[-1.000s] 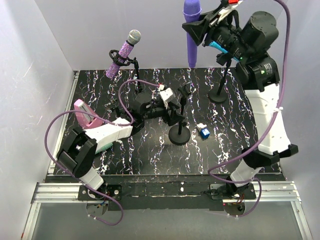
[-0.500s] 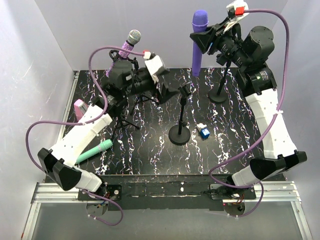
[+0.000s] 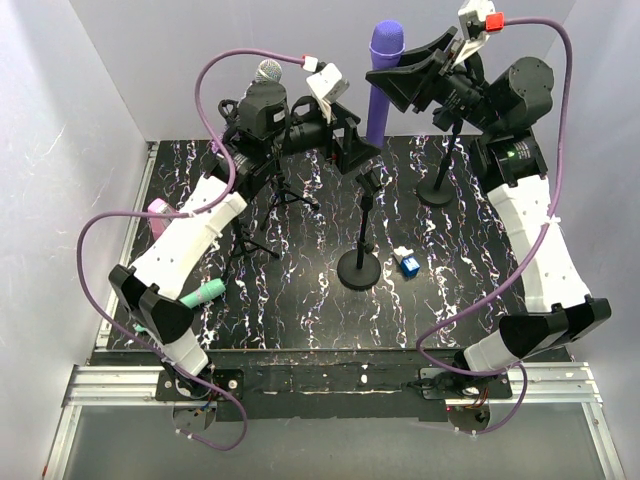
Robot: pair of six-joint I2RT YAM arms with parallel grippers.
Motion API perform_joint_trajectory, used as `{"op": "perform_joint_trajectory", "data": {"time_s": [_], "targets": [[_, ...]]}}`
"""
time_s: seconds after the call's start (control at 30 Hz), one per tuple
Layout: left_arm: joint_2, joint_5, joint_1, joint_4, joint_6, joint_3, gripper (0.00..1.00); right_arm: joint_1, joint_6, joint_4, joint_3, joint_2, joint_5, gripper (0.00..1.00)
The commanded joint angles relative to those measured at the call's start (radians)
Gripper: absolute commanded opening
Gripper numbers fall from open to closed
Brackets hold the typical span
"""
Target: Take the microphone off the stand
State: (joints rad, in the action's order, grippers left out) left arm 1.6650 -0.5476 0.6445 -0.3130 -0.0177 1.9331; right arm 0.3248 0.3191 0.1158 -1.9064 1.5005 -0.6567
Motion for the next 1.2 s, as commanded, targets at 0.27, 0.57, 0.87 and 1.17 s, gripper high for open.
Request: {"op": "perform_joint_trajectory", "data": {"time_s": [0.27,0.57,0.87,1.17], "targets": [[0.025,-0.097,0.0,-0.046,-0.033,0.151,0.66,0.0,0.167,0.142,0.084,-0.043,-0.081,0.01],[0.068,-0.141,0.006,-0.011,-0.065,0.167,0.49,0.011,0.164,0.136,0.099,-0.051,-0.096,0.01],[0.085,-0.138,0.006,0.017,-0.087,0.168,0.44,0.023,0.15,0.127,0.098,-0.054,-0.095,0.01],[0.085,-0.074,0.003,-0.007,-0.041,0.256,0.0,0.025,0.026,0.07,0.165,-0.104,-0.078,0.69]]}}
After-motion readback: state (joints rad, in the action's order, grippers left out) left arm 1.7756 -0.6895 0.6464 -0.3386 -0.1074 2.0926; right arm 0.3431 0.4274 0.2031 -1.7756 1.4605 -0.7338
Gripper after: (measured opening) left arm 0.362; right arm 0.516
